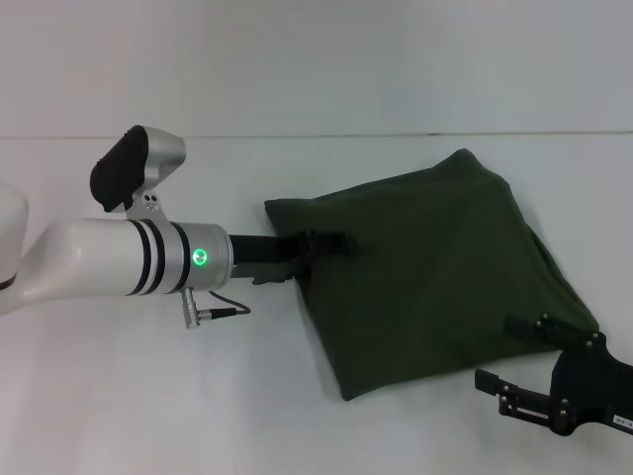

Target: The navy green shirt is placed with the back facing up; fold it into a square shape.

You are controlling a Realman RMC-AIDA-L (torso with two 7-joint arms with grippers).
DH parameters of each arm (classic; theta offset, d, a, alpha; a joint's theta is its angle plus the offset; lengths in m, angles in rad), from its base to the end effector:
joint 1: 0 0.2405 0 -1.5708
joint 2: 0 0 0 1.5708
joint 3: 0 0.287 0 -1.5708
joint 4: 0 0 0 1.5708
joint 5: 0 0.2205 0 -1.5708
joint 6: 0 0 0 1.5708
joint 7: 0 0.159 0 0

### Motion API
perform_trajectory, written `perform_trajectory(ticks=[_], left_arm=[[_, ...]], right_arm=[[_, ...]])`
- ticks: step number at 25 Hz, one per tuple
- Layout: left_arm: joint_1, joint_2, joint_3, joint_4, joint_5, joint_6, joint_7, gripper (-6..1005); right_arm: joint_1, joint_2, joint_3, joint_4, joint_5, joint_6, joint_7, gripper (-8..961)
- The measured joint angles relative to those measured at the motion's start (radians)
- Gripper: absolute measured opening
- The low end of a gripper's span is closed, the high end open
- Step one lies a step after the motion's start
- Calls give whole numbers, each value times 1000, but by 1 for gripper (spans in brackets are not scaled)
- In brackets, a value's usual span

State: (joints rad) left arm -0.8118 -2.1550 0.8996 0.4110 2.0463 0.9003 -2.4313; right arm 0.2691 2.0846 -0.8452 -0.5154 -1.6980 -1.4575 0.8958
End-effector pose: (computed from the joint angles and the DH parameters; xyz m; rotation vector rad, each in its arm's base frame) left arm -0.2380 0.4366 -0.1251 -2.0989 -1.8581 -0.5351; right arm 0.3518 0.2826 -0.0516 -2.5218 0.4354 0.6992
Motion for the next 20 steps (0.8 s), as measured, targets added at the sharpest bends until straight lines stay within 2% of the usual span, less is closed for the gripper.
perform_trajectory(ticks=[11, 20], left_arm=[[4, 1, 36, 10, 0, -13, 10, 788], [5, -6, 42, 18, 2, -20, 10, 521]], right_arm=[[2, -3, 3, 0, 0, -1, 14, 834], [2, -9, 0, -7, -1, -13, 30, 832]])
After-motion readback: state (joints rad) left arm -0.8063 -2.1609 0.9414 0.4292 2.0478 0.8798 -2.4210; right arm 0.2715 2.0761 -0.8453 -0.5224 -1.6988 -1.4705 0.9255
